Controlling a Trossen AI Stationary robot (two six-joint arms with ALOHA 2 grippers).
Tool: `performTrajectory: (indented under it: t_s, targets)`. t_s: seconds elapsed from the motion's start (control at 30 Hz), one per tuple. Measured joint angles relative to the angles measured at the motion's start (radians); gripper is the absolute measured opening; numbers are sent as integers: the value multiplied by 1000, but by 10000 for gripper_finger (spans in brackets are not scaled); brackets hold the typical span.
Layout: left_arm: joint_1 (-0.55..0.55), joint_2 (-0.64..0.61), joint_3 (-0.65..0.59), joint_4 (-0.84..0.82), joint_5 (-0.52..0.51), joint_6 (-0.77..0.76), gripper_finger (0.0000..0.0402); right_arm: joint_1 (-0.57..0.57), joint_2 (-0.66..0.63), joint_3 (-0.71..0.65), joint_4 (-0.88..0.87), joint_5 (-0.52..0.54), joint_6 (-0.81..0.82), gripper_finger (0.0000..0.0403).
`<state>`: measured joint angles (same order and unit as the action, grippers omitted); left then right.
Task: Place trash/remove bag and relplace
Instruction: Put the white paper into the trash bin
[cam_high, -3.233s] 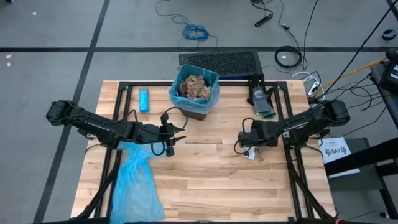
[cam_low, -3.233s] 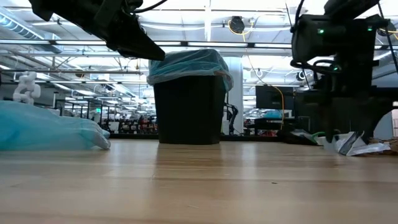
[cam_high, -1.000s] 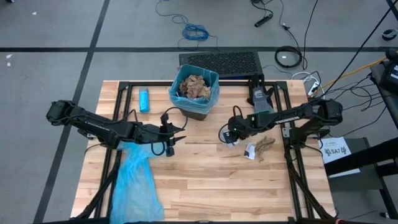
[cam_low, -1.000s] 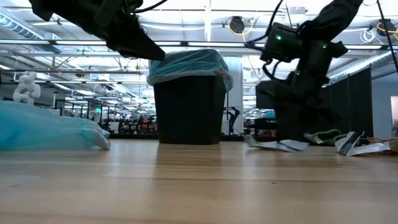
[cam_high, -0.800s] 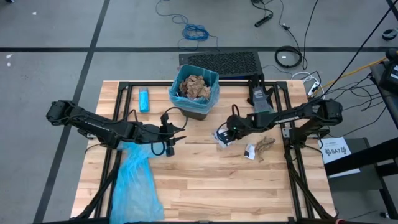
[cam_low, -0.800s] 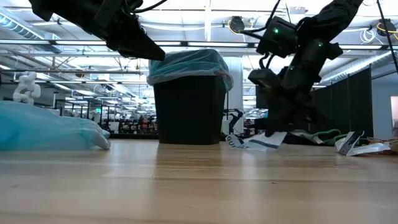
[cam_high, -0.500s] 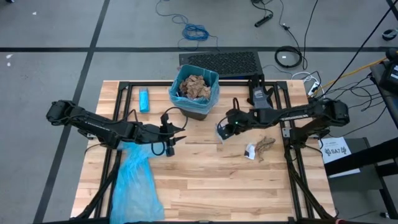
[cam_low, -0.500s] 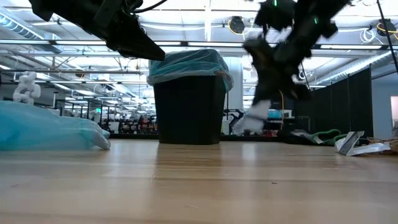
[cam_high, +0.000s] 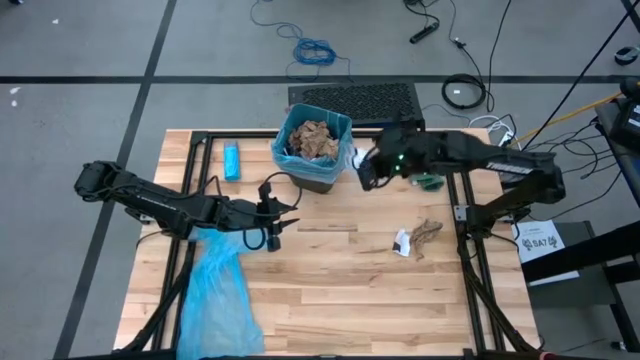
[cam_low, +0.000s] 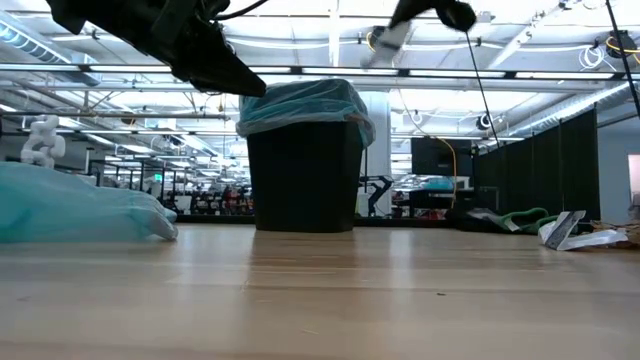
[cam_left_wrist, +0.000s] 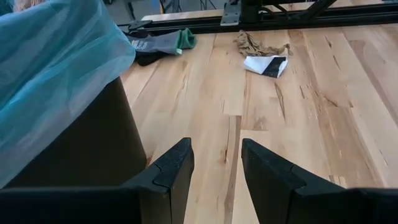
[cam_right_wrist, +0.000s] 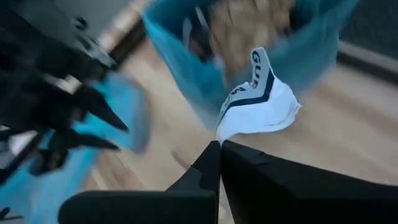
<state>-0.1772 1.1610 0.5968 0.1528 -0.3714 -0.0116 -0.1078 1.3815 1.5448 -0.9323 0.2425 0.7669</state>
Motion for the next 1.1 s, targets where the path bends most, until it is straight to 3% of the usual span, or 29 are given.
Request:
performTrajectory:
  t_s: [0.1,0.3,0.5,0.77,0.9,1.1]
  targets:
    - [0,0,0,50,11,0,141,-17,13,66,18,18,-67,0]
    - [-1,0,0,198,146,19,141,-96,103,129,100,-6,-180,0]
    - [0,0,0,230,146,19,141,-207,224,135,307,-165,-256,0]
    - [0,0,0,230,147,19,141,-284,319,135,407,-169,-316,2]
    - [0,0,0,230,147,19,141,-286,344,135,414,-198,-359,28]
    - [0,0,0,225,160,18,141,-286,356,135,432,-200,-368,98]
